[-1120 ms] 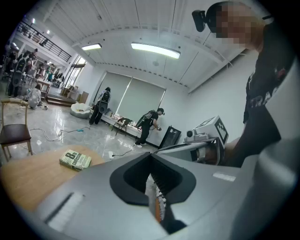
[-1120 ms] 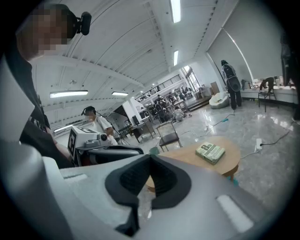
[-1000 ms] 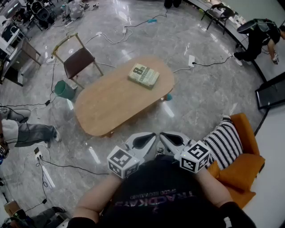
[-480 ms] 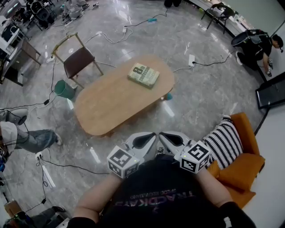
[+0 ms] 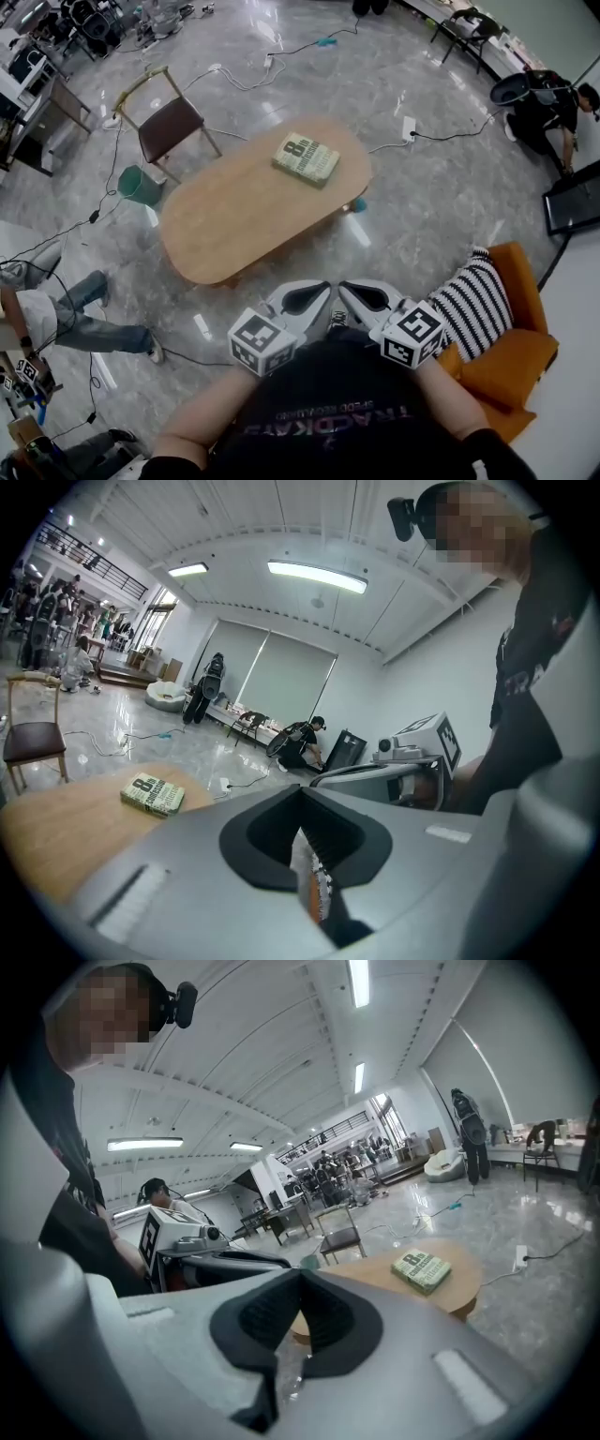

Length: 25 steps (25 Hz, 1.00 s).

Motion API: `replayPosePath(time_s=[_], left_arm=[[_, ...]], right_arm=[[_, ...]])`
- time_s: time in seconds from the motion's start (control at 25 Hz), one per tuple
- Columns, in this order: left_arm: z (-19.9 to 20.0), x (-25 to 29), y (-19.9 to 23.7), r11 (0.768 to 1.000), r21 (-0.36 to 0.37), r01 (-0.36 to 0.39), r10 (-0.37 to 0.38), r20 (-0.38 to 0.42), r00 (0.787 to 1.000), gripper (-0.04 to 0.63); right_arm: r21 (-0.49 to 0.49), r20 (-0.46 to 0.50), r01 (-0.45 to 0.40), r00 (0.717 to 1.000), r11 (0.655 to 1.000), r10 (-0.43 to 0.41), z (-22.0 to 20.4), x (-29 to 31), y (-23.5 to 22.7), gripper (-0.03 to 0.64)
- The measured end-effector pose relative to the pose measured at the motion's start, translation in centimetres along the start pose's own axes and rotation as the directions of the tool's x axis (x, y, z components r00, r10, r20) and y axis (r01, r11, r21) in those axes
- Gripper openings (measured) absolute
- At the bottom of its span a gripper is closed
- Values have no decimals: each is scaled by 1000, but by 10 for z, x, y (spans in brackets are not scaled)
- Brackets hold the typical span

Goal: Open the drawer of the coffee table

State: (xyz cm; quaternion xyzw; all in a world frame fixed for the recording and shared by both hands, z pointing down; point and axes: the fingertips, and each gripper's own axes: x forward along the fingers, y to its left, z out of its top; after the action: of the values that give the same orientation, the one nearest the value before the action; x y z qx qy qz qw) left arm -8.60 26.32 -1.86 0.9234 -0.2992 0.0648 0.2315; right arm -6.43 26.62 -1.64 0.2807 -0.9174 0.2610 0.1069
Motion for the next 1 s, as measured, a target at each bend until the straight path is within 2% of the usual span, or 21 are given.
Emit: replayPosePath(time_s=[0.48, 0.64, 1.0], left_arm=[[-15, 35, -3, 999, -47, -6, 4, -62, 998, -2], [-16, 53, -7, 999, -40, 2, -6, -87, 996, -2], [-24, 97, -1, 996, -74, -46, 38, -107, 994, -2]], right_arm=[[61, 7, 2, 1000, 998, -2, -7, -17, -34, -2], [82, 8, 7, 1000, 997, -7, -9, -24, -53, -2], [113, -2, -23, 1000, 993, 23, -8, -30, -101, -2]])
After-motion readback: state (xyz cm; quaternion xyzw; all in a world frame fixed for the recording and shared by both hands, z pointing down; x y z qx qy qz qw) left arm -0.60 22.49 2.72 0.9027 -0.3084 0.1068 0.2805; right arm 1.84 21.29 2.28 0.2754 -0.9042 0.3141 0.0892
